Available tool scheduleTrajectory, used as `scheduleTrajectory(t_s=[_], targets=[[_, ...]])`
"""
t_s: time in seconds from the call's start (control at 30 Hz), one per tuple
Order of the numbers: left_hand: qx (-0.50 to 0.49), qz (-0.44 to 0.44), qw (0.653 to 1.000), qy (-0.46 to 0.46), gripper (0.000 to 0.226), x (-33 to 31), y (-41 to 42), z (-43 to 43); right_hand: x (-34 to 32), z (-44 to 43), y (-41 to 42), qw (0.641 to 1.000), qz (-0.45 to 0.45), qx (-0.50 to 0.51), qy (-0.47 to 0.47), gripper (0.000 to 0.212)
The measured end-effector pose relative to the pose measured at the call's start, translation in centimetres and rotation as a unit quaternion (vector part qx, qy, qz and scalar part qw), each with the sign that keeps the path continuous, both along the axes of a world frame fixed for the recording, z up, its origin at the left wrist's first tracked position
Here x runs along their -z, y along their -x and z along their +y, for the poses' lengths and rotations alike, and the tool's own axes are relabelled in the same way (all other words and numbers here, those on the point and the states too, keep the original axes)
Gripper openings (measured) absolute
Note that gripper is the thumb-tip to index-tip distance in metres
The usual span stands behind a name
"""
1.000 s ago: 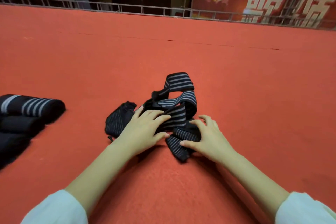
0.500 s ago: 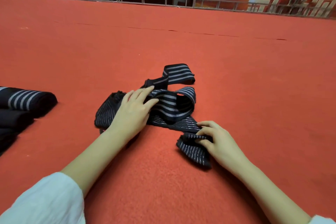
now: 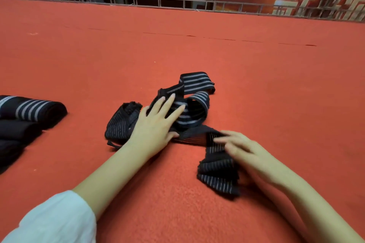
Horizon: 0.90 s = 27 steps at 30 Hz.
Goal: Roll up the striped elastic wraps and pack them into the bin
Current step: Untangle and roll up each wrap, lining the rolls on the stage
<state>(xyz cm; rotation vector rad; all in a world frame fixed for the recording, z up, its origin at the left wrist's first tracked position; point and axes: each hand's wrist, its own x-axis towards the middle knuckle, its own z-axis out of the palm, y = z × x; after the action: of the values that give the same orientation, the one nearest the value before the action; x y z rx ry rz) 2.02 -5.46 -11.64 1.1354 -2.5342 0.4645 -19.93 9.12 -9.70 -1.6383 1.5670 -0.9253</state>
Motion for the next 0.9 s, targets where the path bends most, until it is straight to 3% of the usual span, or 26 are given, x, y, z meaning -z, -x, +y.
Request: scheduleTrajectory(t_s=[0.1,0.23,0.3,0.43,0.57,0.67,0.77,0.8,0.9], targets=[[-0.031,0.087,0.995,-0.035,0.080,-1.6,-1.1,0.2,-1.8,-2.9,-0.9,0.995,-0.018,0.071,0.073,0.037],[-0.008,0.084,0.996,-0.032,0.019,-1.1,-3.2,0.3,-2.0,-8.6,-2.0,0.978,0.057,0.190,0.064,0.066],[0.076,0.053,0.996,-0.018,0.026,-0.3,-4.0,1.0,-1.6,-10.9,-2.3,0.980,0.068,0.181,0.040,0.074],[0.142,0.034,0.989,-0.027,0.039,0.1,-4.8,2.3,-0.8,-13.7,-2.0,0.971,0.180,0.152,0.035,0.055],[0.078,0.189,0.973,-0.106,0.056,-2.3,-3.9,0.8,-1.0,-12.6,-1.2,0.963,0.197,0.171,0.070,0.049],[-0.029,0.144,0.974,-0.172,0.063,-2.7,-1.4,-2.1,-1.2,-10.6,-0.3,0.953,0.251,0.150,0.076,0.052],[-0.033,0.144,0.948,-0.280,0.068,-2.8,1.5,-4.6,-2.4,-8.9,1.2,0.947,0.315,0.066,0.011,0.061],[-0.024,0.160,0.935,-0.317,0.065,-2.9,2.1,-5.3,-3.1,-8.6,1.5,0.953,0.300,0.033,-0.017,0.061],[0.006,0.187,0.900,-0.394,0.045,-2.8,3.1,-6.2,-6.2,-8.9,1.1,0.983,0.174,-0.006,-0.065,0.033]])
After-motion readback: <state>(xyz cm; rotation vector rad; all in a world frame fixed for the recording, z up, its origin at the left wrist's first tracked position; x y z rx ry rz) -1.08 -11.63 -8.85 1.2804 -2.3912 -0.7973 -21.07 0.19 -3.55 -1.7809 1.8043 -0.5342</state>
